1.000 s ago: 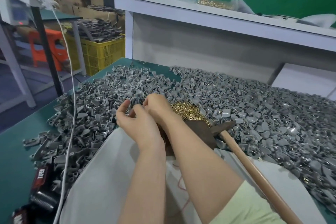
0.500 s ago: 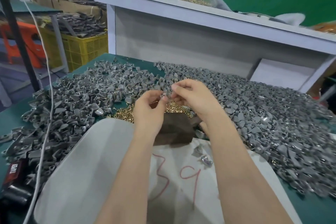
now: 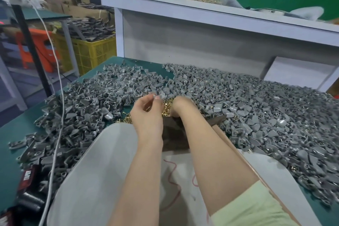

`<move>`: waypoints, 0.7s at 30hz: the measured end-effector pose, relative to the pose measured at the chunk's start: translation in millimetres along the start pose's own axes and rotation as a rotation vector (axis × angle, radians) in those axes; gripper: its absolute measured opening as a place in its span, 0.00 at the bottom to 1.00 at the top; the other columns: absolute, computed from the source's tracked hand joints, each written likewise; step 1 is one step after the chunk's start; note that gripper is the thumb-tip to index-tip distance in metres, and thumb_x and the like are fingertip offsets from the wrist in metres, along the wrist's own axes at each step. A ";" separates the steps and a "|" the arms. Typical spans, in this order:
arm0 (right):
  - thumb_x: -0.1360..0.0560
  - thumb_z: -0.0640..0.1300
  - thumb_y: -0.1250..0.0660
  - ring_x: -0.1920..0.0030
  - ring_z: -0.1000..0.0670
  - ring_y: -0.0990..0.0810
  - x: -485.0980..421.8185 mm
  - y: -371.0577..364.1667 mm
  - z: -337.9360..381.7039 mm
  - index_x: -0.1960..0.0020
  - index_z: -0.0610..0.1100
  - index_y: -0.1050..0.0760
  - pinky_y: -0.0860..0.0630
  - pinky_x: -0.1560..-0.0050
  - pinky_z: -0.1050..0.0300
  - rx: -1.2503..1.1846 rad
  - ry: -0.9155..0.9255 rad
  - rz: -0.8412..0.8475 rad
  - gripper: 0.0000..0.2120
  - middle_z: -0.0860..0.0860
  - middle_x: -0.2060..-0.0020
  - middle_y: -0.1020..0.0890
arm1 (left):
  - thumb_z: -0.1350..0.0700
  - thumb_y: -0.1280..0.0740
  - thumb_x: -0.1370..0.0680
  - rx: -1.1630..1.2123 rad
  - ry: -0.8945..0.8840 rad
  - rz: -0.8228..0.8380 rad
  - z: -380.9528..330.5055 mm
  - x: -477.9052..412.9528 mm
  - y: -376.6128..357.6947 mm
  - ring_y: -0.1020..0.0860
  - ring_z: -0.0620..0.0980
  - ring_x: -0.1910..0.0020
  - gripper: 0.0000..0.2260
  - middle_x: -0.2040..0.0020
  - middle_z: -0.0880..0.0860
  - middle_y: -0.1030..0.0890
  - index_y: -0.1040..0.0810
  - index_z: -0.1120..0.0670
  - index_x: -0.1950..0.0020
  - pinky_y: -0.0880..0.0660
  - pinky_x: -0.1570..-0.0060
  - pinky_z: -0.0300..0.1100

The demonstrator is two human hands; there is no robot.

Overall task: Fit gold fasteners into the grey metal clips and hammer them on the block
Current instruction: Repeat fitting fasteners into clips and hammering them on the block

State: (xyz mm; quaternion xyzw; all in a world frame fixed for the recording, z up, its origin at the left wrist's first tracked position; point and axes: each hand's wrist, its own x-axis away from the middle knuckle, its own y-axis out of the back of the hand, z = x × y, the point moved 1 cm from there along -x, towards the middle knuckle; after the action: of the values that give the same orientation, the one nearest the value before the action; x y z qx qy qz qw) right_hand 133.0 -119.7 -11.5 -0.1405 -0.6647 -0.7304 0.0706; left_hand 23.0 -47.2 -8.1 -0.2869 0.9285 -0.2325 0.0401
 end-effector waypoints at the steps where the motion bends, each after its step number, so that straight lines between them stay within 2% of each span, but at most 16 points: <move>1: 0.26 0.41 0.36 0.54 0.43 0.26 -0.2 -0.1 -0.2 0.39 0.39 0.28 0.26 0.44 0.47 -0.002 0.001 -0.001 0.16 0.43 0.58 0.28 | 0.62 0.32 0.24 -0.005 0.002 0.002 0.1 0.1 -0.3 0.19 0.51 0.50 0.05 0.53 0.55 0.18 0.24 0.52 0.56 0.25 0.50 0.39; 3: 0.26 0.41 0.37 0.57 0.43 0.27 0.3 -1.1 -2.3 0.41 0.40 0.27 0.26 0.51 0.50 -0.024 0.001 -0.032 0.14 0.45 0.62 0.29 | 0.62 0.32 0.24 -0.019 0.000 0.011 -0.3 0.1 -0.4 0.19 0.52 0.51 0.05 0.54 0.55 0.18 0.24 0.52 0.56 0.24 0.48 0.40; 5: 0.26 0.41 0.36 0.58 0.44 0.27 2.2 -2.8 -5.7 0.47 0.42 0.27 0.27 0.56 0.53 -0.099 0.002 -0.097 0.09 0.45 0.60 0.28 | 0.61 0.31 0.24 -0.055 0.003 0.033 -0.5 0.3 -0.7 0.19 0.53 0.50 0.05 0.54 0.56 0.18 0.23 0.52 0.57 0.24 0.45 0.43; 8: 0.25 0.40 0.35 0.56 0.45 0.25 4.6 -1.4 -13.0 0.47 0.40 0.25 0.27 0.56 0.55 -0.248 0.031 -0.233 0.09 0.46 0.55 0.24 | 0.61 0.31 0.25 -0.128 -0.012 0.081 0.2 2.1 -1.4 0.20 0.52 0.50 0.04 0.53 0.57 0.18 0.23 0.53 0.57 0.24 0.42 0.47; 9: 0.25 0.40 0.35 0.55 0.46 0.24 6.7 1.3 -16.5 0.47 0.39 0.24 0.27 0.55 0.56 -0.328 0.055 -0.279 0.08 0.46 0.53 0.22 | 0.61 0.31 0.25 -0.173 -0.039 0.101 0.7 2.4 -1.6 0.20 0.49 0.53 0.04 0.55 0.55 0.18 0.22 0.53 0.58 0.24 0.44 0.45; 11: 0.24 0.40 0.34 0.56 0.49 0.24 17.0 9.4 -25.4 0.50 0.40 0.21 0.28 0.54 0.58 -0.519 0.147 -0.342 0.05 0.46 0.49 0.19 | 0.58 0.30 0.25 -0.297 -0.118 0.157 1.3 3.3 -2.3 0.23 0.37 0.61 0.05 0.60 0.47 0.20 0.22 0.50 0.59 0.27 0.54 0.33; 12: 0.25 0.39 0.33 0.55 0.50 0.23 24.6 14.4 -32.1 0.53 0.42 0.21 0.27 0.51 0.58 -0.623 0.192 -0.363 0.03 0.47 0.49 0.18 | 0.57 0.29 0.26 -0.374 -0.162 0.193 1.5 4.3 -3.0 0.25 0.35 0.65 0.06 0.63 0.44 0.21 0.23 0.48 0.60 0.29 0.59 0.29; 13: 0.25 0.39 0.33 0.54 0.50 0.22 34.6 19.0 -39.9 0.56 0.44 0.22 0.26 0.47 0.56 -0.720 0.223 -0.378 0.02 0.47 0.50 0.18 | 0.56 0.29 0.26 -0.461 -0.203 0.232 2.1 5.7 -4.1 0.25 0.35 0.65 0.07 0.64 0.42 0.22 0.24 0.48 0.61 0.31 0.62 0.30; 15: 0.26 0.39 0.31 0.54 0.51 0.20 55.3 25.4 -59.8 0.59 0.45 0.22 0.22 0.46 0.53 -0.884 0.253 -0.376 0.04 0.49 0.54 0.17 | 0.54 0.29 0.26 -0.669 -0.267 0.306 4.6 10.5 -8.1 0.24 0.42 0.60 0.08 0.64 0.41 0.23 0.25 0.46 0.62 0.29 0.56 0.39; 18: 0.26 0.38 0.32 0.60 0.57 0.20 87.6 26.7 -87.6 0.53 0.47 0.18 0.21 0.60 0.67 -0.960 0.295 -0.288 0.07 0.55 0.61 0.16 | 0.53 0.31 0.24 -1.008 -0.307 0.390 12.0 18.4 -14.7 0.22 0.48 0.51 0.08 0.60 0.42 0.21 0.27 0.45 0.62 0.32 0.42 0.46; 19: 0.26 0.38 0.32 0.61 0.59 0.20 96.3 24.5 -94.3 0.54 0.50 0.18 0.22 0.63 0.69 -0.935 0.310 -0.273 0.09 0.57 0.62 0.16 | 0.53 0.32 0.24 -1.109 -0.324 0.405 14.7 20.0 -16.0 0.22 0.49 0.49 0.06 0.57 0.43 0.20 0.25 0.45 0.60 0.35 0.42 0.46; 21: 0.25 0.37 0.33 0.58 0.60 0.20 108.0 18.0 -101.5 0.55 0.54 0.19 0.22 0.59 0.66 -0.841 0.329 -0.273 0.11 0.59 0.59 0.18 | 0.53 0.34 0.24 -1.258 -0.364 0.427 18.3 22.5 -16.9 0.24 0.51 0.45 0.03 0.50 0.45 0.19 0.22 0.45 0.55 0.39 0.45 0.48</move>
State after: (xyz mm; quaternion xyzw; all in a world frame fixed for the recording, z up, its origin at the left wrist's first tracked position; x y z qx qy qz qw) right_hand 24.3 -213.1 30.1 0.0493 -0.3036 -0.9514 0.0153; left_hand 16.8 -79.4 -15.4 -0.1007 0.9016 0.4154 0.0664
